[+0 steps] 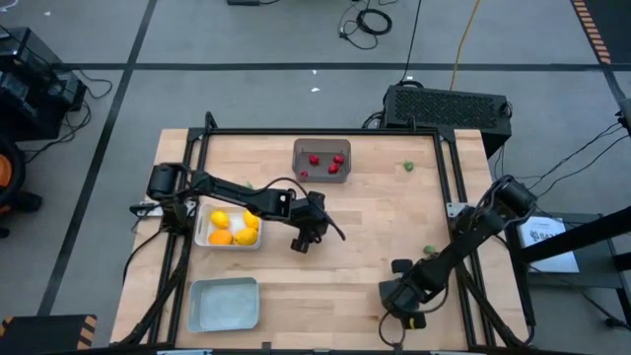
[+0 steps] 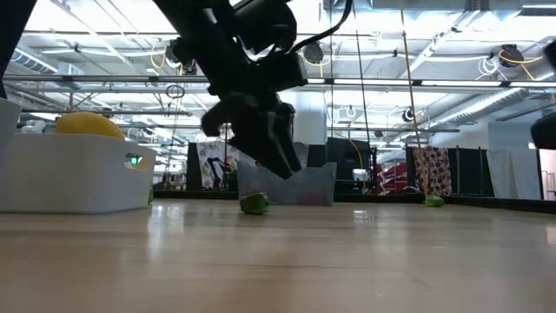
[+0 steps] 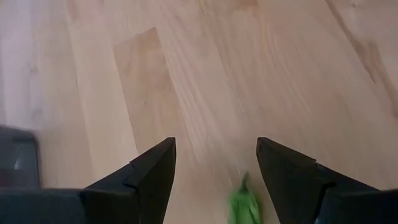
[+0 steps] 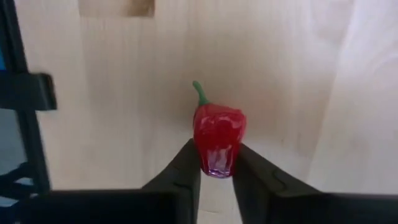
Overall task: Sort produce into baskets
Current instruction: Put the red chili pepper into the black transparent bin
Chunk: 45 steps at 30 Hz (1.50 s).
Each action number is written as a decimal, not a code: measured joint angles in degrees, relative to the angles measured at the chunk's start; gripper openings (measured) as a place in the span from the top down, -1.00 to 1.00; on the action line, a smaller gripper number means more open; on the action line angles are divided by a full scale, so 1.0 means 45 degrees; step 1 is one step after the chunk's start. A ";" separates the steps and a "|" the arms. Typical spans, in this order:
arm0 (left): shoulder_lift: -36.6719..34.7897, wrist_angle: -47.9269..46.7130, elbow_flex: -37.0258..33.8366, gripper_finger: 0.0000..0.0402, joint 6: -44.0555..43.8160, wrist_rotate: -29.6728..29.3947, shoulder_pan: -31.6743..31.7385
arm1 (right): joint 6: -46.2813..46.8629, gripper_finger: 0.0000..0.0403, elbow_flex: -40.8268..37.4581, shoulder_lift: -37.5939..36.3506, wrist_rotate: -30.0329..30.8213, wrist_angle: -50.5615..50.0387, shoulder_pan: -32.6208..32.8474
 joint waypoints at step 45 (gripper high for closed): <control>-0.4935 0.5399 -0.5620 -0.15 -0.2421 -0.0053 0.0918 | -1.3942 0.74 0.3152 0.0081 0.4000 0.4868 -1.3649</control>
